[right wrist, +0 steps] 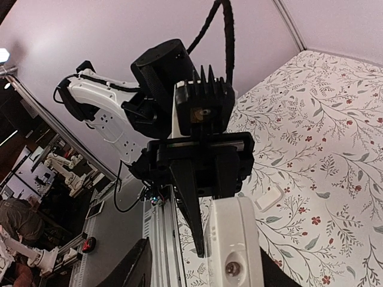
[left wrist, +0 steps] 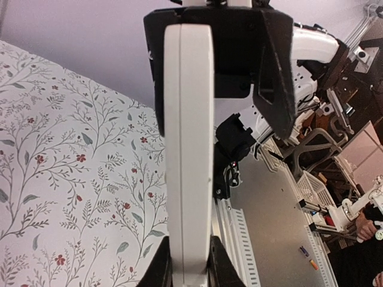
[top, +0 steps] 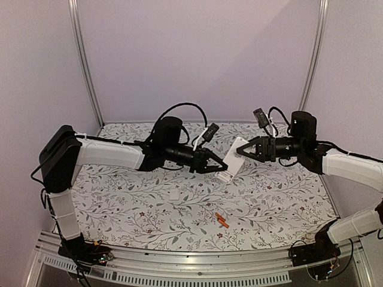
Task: Load the batteries into the remote control
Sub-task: Pass from the right arm to the left, then pass from the left arm to the right
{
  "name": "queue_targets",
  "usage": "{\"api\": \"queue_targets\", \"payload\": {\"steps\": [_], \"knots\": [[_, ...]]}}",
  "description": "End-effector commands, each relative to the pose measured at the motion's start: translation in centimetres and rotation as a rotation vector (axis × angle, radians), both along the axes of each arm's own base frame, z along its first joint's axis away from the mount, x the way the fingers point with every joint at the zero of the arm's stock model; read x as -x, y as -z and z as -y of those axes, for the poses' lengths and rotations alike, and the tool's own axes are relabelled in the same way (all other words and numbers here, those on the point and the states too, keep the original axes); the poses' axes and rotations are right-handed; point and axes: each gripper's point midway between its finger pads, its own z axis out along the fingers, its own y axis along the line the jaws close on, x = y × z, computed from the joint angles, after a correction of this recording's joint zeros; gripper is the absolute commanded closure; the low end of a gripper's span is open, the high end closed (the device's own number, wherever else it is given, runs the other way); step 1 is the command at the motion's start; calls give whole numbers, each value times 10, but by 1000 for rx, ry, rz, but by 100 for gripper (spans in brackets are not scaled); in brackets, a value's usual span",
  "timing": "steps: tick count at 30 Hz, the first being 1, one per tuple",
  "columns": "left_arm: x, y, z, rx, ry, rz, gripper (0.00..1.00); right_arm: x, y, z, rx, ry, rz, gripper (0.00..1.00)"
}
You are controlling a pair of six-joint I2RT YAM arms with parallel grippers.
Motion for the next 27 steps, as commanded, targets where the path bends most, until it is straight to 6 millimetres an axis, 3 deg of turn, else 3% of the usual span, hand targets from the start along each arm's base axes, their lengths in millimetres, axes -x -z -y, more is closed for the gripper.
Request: {"api": "queue_targets", "payload": {"steps": [1, 8, 12, 15, 20, 25, 27], "knots": [[-13, -63, -7, 200, -50, 44, 98, -5, -29, -8, -127, -24, 26, 52], [-15, -66, -7, 214, -67, 44, 97, -13, -48, -15, -250, -51, 10, 68], [-17, -67, -7, 226, -77, 50, 92, -18, -47, -19, -297, -73, -46, 88], [-20, -63, -12, 199, -110, 100, 74, -23, -39, -21, -293, -64, -102, 99], [-28, -52, -27, 85, -199, 238, 37, -31, -13, -19, -185, 6, -169, 100], [-33, -35, -53, -74, -267, 442, 5, -46, 19, 9, -7, 167, -153, 100], [-28, -25, -62, -130, -245, 504, 0, -50, 28, 23, 34, 210, -155, 100]]}}
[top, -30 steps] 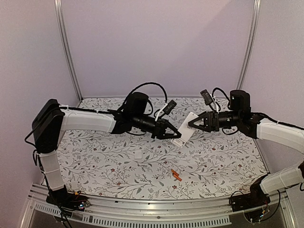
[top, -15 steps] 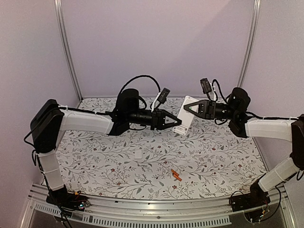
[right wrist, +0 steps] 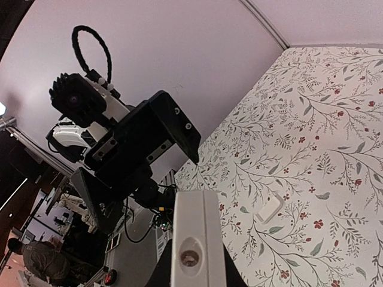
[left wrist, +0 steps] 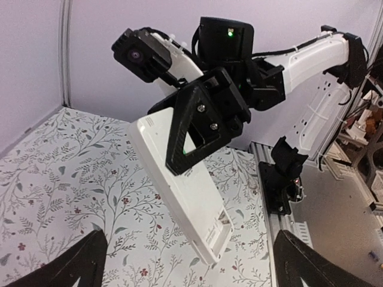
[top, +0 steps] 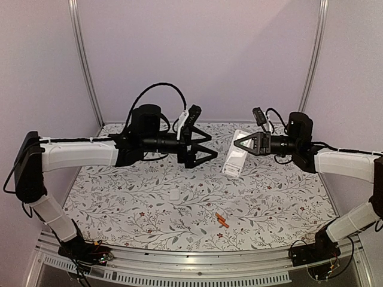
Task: Load the batteries into the remote control
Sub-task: Pick up the battery from the center of the board.
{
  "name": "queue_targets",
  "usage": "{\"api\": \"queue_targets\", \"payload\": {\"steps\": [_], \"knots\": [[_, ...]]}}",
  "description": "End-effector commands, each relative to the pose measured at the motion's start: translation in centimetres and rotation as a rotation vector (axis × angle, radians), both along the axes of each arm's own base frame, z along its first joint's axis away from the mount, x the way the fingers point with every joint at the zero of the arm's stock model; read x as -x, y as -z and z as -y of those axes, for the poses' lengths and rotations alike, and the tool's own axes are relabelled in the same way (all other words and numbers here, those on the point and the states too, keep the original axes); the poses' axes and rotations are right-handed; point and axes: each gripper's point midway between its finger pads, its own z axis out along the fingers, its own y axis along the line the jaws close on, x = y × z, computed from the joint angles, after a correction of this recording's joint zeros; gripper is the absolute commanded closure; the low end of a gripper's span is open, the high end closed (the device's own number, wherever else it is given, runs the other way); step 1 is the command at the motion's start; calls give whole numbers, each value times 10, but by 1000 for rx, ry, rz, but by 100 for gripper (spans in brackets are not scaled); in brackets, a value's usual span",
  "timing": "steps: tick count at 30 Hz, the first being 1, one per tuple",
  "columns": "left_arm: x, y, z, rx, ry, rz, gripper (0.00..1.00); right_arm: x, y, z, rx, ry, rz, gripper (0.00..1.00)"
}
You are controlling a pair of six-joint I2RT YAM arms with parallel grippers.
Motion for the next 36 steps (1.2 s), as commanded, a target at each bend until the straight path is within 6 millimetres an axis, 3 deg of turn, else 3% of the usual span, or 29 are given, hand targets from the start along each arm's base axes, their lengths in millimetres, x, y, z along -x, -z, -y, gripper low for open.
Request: {"api": "queue_targets", "payload": {"steps": [1, 6, 8, 11, 14, 22, 29, 36], "knots": [[-2, 43, -27, -219, -55, 143, 0, -11, 33, 36, 165, 126, -11, 100], [9, 65, -32, -283, -9, 148, 0, -17, 56, 66, 237, 221, -62, 100], [19, 92, -26, -409, 55, 165, 0, -17, 65, 73, 270, 249, -73, 100], [45, 143, -17, -618, 175, 330, 1, -16, 75, 81, 311, 268, -95, 100], [62, 171, -5, -693, 286, 432, 6, -15, 82, 86, 327, 278, -111, 100], [78, 202, 27, -791, 495, 491, 32, -10, 87, 90, 335, 281, -128, 100], [87, 233, 26, -893, 599, 534, 64, -9, 87, 93, 335, 287, -124, 100], [94, 249, 24, -928, 638, 545, 69, -8, 86, 93, 328, 278, -126, 100]]}}
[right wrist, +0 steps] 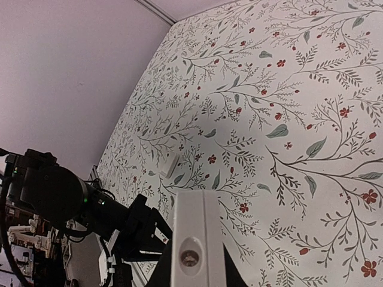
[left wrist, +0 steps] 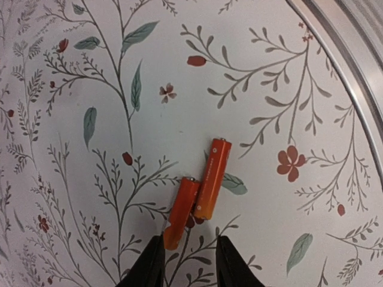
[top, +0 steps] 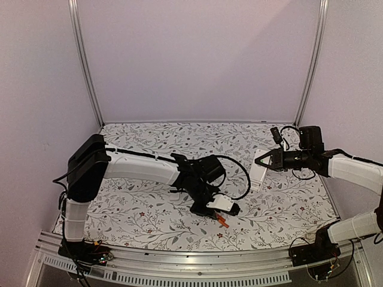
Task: Load the batteries into the remote control
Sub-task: Pick up the battery from the center of the board.
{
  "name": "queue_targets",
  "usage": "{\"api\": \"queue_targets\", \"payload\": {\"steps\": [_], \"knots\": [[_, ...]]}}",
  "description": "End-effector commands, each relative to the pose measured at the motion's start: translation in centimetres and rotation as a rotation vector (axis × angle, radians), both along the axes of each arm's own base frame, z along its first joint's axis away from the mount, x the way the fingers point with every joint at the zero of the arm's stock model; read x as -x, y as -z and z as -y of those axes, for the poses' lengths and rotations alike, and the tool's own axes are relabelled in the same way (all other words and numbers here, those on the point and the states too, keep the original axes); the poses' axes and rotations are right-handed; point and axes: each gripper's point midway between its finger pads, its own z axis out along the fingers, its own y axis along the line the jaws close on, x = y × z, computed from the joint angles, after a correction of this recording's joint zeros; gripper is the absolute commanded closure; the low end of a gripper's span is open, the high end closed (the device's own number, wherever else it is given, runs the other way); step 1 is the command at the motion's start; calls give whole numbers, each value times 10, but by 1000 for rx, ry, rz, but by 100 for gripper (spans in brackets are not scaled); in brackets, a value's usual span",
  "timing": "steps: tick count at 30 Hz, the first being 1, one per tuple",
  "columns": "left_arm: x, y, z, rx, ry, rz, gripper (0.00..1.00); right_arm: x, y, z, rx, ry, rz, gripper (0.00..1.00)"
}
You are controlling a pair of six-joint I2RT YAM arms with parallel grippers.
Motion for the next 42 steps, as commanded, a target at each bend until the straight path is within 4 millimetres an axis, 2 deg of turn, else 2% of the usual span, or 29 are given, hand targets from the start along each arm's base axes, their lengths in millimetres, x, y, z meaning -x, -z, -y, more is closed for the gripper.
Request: {"api": "queue_targets", "payload": {"steps": [1, 7, 14, 19, 31, 36, 42], "knots": [[8, 9, -1, -42, 44, 11, 69, 2, -2, 3, -3, 0, 14, 100], [6, 12, 2, -47, 45, 17, 70, 2, -3, 2, -6, -4, 13, 100], [3, 6, 9, -22, 58, 30, 69, 2, -3, 1, -9, -9, 11, 100], [1, 11, 12, -27, 72, 38, 70, 2, -1, 1, -8, -9, 7, 100], [-6, 25, 13, -46, 74, 44, 79, 3, -1, 1, -8, -10, 9, 100], [-24, 30, 2, -83, 19, 50, 87, 2, 0, 2, -6, -8, 6, 100], [-35, 22, -30, -127, -116, 16, 98, 1, 2, 0, -11, -19, -7, 100]]}}
